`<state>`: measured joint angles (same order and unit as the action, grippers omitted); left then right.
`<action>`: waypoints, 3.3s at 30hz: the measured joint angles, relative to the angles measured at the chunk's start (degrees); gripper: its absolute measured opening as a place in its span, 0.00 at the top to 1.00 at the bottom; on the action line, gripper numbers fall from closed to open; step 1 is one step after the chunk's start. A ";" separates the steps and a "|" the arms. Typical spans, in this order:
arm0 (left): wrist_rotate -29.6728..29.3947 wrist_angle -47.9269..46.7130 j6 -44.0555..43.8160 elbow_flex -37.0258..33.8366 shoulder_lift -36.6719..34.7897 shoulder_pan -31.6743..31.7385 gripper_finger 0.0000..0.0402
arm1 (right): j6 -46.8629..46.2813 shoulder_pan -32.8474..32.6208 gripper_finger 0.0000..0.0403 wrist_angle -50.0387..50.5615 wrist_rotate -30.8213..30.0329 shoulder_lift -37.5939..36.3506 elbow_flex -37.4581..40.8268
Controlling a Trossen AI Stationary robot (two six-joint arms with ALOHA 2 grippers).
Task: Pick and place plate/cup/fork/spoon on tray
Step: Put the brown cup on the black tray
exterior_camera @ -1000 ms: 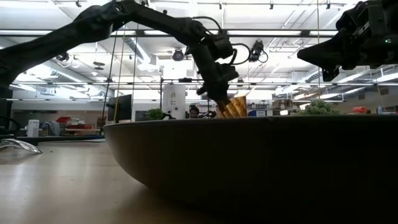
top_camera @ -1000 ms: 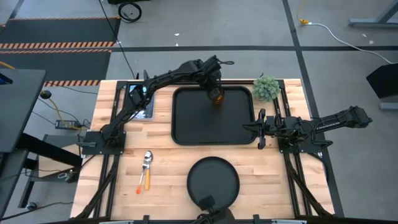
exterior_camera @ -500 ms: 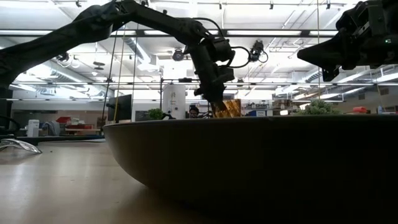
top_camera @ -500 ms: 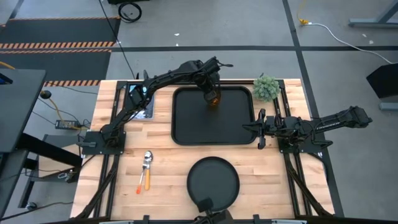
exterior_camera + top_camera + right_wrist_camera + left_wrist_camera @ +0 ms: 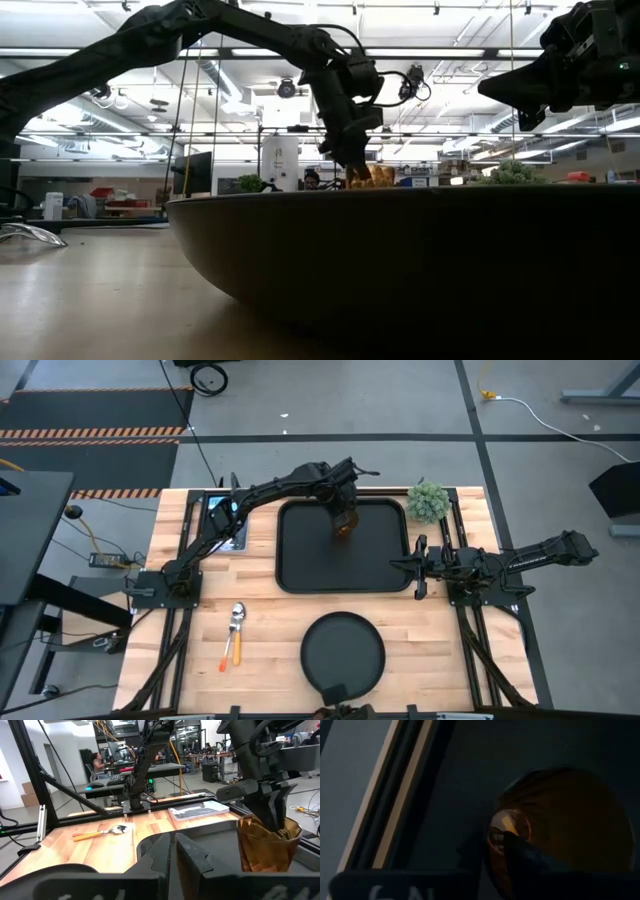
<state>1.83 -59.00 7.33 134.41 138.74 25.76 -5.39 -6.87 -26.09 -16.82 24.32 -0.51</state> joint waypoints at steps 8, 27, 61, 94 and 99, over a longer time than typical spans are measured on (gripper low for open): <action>0.03 4.04 1.51 0.00 -0.67 0.11 0.64 | 0.00 0.00 0.92 0.00 -0.01 0.02 0.00; 0.43 -12.94 6.84 -4.50 -5.55 0.57 0.65 | 0.00 0.00 0.92 0.00 0.00 0.02 0.00; -8.09 18.54 5.30 -21.23 -5.55 -5.42 0.68 | 0.00 0.02 0.92 -0.02 0.00 0.01 0.00; -9.12 19.46 -3.70 -18.45 -5.62 -9.05 0.96 | 0.00 0.02 0.92 -0.02 0.00 0.02 0.00; -9.08 21.44 -3.69 -18.47 -5.60 -8.12 0.95 | 0.00 0.01 0.92 0.00 -0.01 0.01 0.00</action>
<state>-7.24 -37.56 3.64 115.94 133.14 17.64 -5.40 -6.87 -26.09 -16.83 24.32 -0.51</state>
